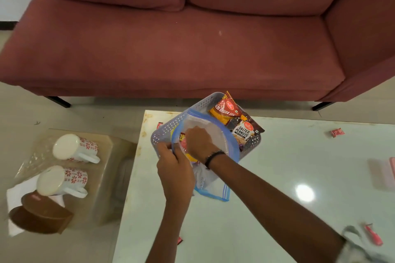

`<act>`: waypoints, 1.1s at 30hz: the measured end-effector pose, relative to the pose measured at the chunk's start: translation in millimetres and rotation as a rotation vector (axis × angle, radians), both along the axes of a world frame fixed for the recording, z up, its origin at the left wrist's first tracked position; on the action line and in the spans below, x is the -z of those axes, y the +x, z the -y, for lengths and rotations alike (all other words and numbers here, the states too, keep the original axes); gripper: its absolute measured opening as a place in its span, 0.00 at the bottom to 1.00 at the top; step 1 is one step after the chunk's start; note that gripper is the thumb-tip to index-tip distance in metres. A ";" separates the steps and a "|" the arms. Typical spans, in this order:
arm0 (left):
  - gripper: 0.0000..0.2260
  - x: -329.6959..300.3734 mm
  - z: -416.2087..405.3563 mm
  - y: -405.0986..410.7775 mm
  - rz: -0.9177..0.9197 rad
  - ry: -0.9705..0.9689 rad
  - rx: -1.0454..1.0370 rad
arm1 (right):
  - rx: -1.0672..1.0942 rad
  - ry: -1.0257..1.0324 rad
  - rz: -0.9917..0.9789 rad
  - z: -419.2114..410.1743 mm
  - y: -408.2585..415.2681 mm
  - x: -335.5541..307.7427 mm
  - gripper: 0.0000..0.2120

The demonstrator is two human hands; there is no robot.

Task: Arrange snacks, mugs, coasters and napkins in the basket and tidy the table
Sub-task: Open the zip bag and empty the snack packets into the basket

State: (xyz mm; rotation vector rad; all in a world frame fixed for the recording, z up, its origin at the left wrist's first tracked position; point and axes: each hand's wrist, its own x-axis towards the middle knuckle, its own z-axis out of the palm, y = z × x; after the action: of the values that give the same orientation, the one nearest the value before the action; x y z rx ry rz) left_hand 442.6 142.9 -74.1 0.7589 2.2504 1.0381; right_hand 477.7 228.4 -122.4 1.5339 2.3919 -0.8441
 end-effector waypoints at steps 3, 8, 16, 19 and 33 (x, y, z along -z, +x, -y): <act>0.09 4.4 8.9 -1.1 -0.002 0.011 -0.002 | 0.043 0.007 0.086 0.3 -3.3 34.2 0.13; 0.09 10.6 14.9 -3.8 0.029 0.025 -0.022 | 0.048 0.121 0.118 9.2 4.4 51.9 0.11; 0.15 2.6 -1.0 -14.2 0.119 0.079 -0.061 | 0.093 0.252 -0.085 13.7 26.1 -8.2 0.10; 0.15 -6.7 -9.4 -13.2 0.118 0.098 -0.098 | 0.136 0.286 -0.234 12.5 44.7 -44.7 0.12; 0.13 -9.2 -10.3 -16.2 0.053 0.037 -0.175 | 0.691 0.359 -0.843 -44.8 143.4 -137.5 0.09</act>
State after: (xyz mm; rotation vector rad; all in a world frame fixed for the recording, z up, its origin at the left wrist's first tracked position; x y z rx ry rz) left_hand 426.4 153.2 -64.9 0.5497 2.2891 1.1695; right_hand 621.0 273.2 15.0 2.6570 2.6239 -1.4948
